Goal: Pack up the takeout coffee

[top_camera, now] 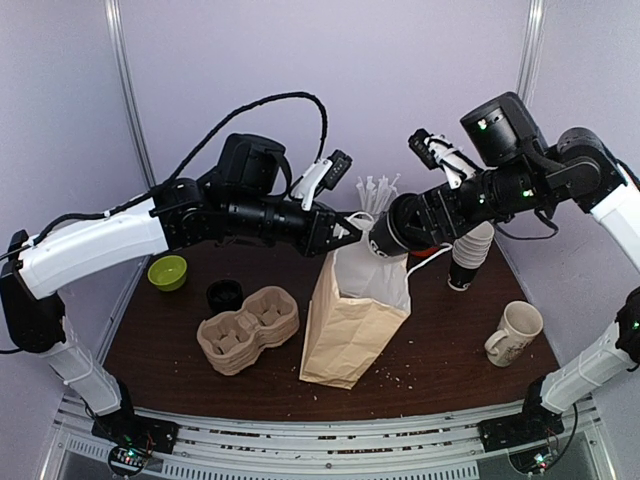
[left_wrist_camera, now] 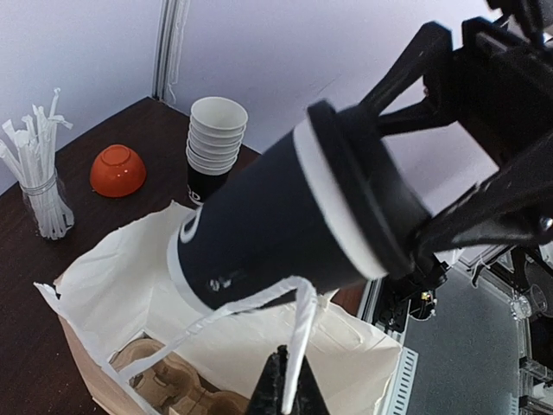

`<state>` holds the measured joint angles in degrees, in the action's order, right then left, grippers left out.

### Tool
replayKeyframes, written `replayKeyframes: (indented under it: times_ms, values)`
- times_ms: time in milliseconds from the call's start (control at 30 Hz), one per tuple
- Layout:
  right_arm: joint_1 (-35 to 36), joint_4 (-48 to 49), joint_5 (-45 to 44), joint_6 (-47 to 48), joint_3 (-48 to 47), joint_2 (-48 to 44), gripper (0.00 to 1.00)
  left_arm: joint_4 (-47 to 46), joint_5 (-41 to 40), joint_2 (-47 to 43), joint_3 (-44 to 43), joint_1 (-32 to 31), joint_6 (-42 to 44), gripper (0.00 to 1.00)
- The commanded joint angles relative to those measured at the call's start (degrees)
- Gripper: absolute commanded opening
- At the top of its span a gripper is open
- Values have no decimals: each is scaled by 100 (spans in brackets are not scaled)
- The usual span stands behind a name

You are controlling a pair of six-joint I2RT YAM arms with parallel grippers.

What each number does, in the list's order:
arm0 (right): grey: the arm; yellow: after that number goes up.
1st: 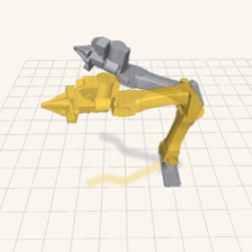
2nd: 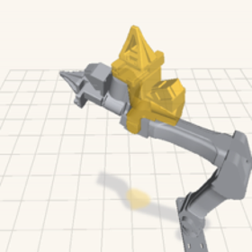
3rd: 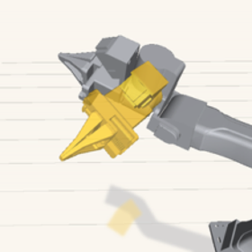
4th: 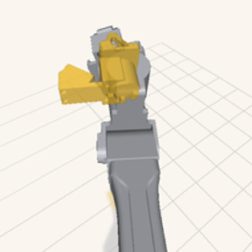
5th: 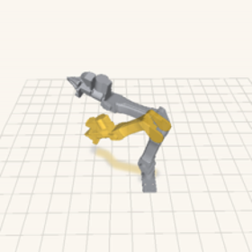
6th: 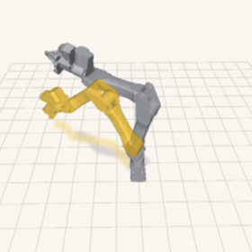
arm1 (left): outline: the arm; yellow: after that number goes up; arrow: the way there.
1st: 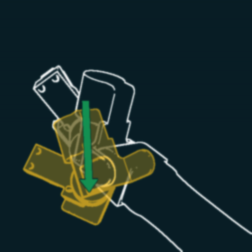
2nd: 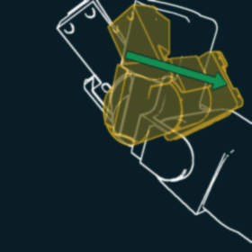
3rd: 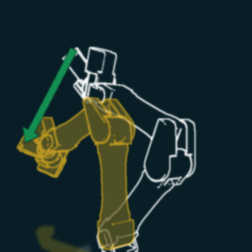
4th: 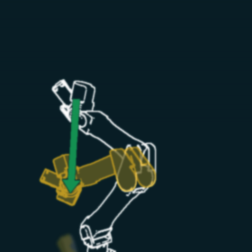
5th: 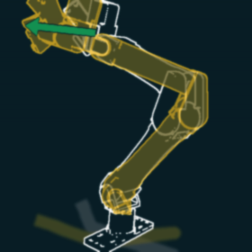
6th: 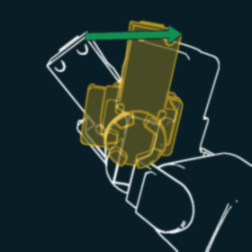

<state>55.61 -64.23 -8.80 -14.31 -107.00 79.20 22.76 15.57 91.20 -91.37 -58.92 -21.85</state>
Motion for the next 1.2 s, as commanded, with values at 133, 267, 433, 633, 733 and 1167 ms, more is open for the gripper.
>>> replayKeyframes:
  times_ms: [133, 267, 433, 633, 733, 1167]
  values:
    - [9, 622, 600, -179, 478, -3, 74, -425, -75, -145, 289, -32, -44, 0]
    - [-31, 809, 792, -135, 487, 201, 74, -570, -132, -278, 565, -32, -98, 0]
    - [-79, 1138, 1028, -101, 626, 430, 74, -640, -153, -325, 658, -32, -127, 0]
    - [-203, 1238, 1182, -86, 748, 512, 74, -689, -523, -583, 791, -35, -155, 0]
    - [-251, 1145, 1270, -52, 688, 612, 74, -881, -734, -837, 1027, -32, -256, 0]
    - [-267, 642, 1342, 47, -22, 1572, 74, -1666, -1108, -1456, 2048, -34, -562, 0]
